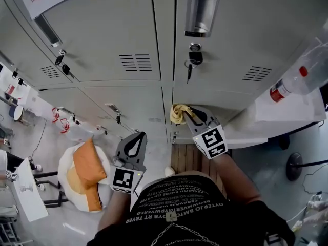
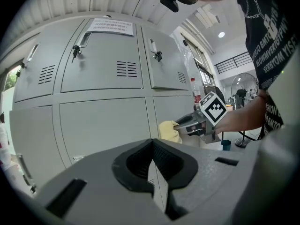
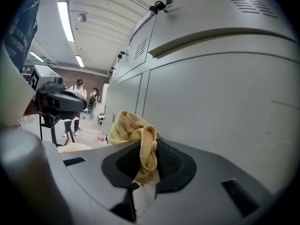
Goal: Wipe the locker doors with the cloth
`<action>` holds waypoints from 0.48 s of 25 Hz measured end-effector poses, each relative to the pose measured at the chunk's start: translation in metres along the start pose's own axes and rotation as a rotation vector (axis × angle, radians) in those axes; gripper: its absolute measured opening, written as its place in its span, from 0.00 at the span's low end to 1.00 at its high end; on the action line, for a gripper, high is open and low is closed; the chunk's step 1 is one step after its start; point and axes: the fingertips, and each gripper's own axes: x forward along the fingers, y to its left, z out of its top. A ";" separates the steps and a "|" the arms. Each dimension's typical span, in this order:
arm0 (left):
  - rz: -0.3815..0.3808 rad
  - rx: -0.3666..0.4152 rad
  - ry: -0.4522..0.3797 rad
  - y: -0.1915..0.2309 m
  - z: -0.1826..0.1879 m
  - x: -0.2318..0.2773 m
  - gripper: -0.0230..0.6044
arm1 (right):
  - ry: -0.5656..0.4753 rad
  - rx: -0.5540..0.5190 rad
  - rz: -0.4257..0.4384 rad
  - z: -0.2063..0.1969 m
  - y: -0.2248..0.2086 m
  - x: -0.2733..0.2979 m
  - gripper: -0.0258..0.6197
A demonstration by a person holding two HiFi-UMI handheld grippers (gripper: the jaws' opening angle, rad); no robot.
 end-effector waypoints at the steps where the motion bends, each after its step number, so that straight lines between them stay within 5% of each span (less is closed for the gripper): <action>1: -0.001 0.002 -0.004 0.000 0.001 0.001 0.04 | -0.002 -0.004 -0.002 0.000 -0.002 -0.001 0.13; 12: -0.073 0.002 -0.031 -0.034 0.014 0.035 0.04 | 0.066 0.014 -0.108 -0.039 -0.051 -0.047 0.13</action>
